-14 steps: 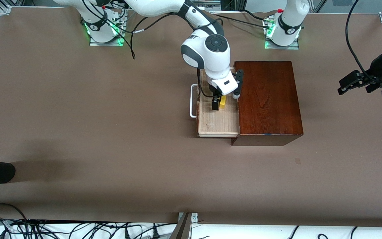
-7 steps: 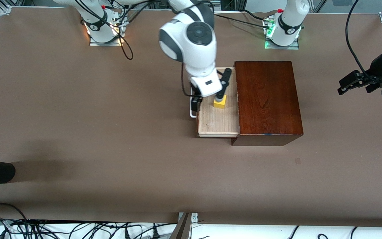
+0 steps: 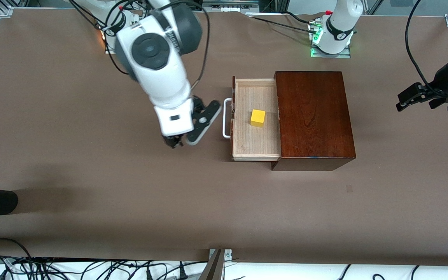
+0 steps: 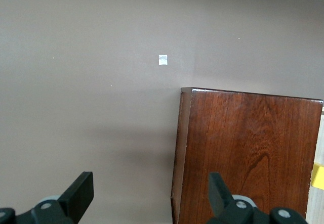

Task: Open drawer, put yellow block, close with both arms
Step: 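Withdraw the right gripper from the drawer toward its rest pose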

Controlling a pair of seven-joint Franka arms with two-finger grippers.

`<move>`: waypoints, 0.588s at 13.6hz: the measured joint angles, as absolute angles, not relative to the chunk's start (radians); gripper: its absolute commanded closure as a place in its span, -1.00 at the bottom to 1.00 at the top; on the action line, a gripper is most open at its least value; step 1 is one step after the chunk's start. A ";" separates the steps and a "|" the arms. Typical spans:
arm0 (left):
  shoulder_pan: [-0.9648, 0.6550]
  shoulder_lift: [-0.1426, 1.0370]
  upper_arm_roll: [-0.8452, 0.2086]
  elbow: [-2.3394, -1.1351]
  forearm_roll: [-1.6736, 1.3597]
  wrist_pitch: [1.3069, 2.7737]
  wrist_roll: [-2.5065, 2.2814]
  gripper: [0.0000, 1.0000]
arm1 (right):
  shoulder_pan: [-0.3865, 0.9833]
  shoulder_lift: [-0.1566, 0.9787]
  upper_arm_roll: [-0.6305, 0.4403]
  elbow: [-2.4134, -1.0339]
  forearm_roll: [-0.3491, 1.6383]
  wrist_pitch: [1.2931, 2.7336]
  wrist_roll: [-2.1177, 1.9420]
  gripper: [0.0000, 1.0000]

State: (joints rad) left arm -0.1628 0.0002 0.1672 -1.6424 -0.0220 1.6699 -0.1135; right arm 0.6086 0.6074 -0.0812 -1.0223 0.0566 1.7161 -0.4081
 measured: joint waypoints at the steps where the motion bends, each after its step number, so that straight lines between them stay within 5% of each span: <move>1: -0.163 0.000 0.167 -1.642 -0.022 1.670 -0.114 -1.00 | 0.573 0.591 -0.084 -1.041 0.073 1.716 -0.405 -1.00; 8: -0.164 0.041 0.157 -1.615 -0.022 1.668 -0.103 -1.00 | 0.385 0.316 -0.093 -1.305 0.115 1.716 -0.081 -1.00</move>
